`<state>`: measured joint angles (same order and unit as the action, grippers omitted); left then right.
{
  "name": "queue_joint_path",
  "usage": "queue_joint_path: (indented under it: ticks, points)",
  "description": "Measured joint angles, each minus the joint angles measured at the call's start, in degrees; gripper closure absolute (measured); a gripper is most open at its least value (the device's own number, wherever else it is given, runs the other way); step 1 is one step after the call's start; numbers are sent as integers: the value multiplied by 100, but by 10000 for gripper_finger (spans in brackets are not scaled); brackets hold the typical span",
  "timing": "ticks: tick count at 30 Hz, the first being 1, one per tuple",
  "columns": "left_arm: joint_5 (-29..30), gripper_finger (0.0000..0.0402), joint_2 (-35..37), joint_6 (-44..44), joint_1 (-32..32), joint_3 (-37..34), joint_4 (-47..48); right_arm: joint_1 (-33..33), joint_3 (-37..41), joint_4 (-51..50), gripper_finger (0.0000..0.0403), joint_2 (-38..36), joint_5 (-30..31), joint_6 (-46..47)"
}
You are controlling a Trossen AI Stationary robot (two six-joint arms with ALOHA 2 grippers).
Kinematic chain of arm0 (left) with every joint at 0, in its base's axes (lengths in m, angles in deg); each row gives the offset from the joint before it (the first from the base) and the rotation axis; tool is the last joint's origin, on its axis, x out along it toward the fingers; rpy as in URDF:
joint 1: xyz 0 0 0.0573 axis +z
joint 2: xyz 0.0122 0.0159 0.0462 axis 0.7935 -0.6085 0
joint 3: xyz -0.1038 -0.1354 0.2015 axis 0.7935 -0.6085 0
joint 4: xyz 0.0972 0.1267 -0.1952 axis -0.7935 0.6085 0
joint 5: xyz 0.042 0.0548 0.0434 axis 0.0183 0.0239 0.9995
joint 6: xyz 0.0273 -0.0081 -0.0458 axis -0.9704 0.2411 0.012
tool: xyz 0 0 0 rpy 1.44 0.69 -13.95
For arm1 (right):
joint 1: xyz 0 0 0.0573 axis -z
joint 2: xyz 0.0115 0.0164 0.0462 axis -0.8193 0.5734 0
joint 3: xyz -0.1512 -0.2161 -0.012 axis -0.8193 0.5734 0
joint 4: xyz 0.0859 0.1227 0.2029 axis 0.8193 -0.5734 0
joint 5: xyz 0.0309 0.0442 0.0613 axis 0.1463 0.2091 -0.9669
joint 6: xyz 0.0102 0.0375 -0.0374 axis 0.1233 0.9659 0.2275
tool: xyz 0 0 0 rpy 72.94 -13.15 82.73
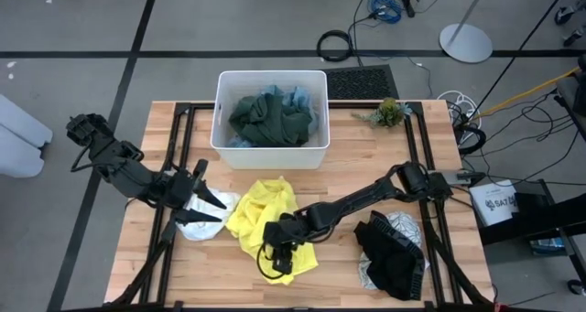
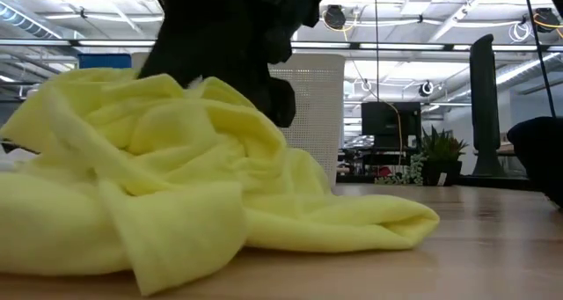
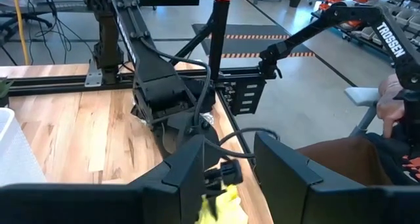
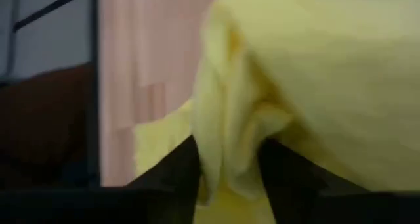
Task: Fold laundry
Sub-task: Fold the yellow shirt, then put the folded yellow shirt into the white laundry bin
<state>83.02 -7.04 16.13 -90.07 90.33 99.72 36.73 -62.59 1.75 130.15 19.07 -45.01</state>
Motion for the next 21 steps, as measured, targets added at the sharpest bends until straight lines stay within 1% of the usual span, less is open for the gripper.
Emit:
queue_joint_path:
  ticks: [4, 6, 9, 13, 14, 16, 18, 21]
  points:
    - [-2, 259, 0, 0, 1, 0, 5, 57, 2, 127, 218, -256, -431, -146]
    - [-4, 259, -4, 0, -1, 0, 17, 97, 2, 157, 205, -473, -454, -159]
    - [-5, 259, -25, 10, 0, -1, 137, 137, 2, 121, 195, -791, -425, -266]
    - [-34, 258, -186, 297, 0, -2, 508, 146, 2, -51, 193, -1275, -392, -290]
    - [-63, 258, -264, 310, 1, -2, 592, 132, 0, -135, 193, -1395, -299, -302]
    - [-245, 258, -488, 306, 1, -2, 743, 64, 0, -441, 194, -1624, 85, -404]
    - [-438, 258, -771, 304, -5, -4, 825, -30, 0, -774, 196, -1831, 632, -588]
    - [-507, 258, -1283, 237, -73, -7, 897, -244, 0, -1190, 198, -2141, 1546, -864]
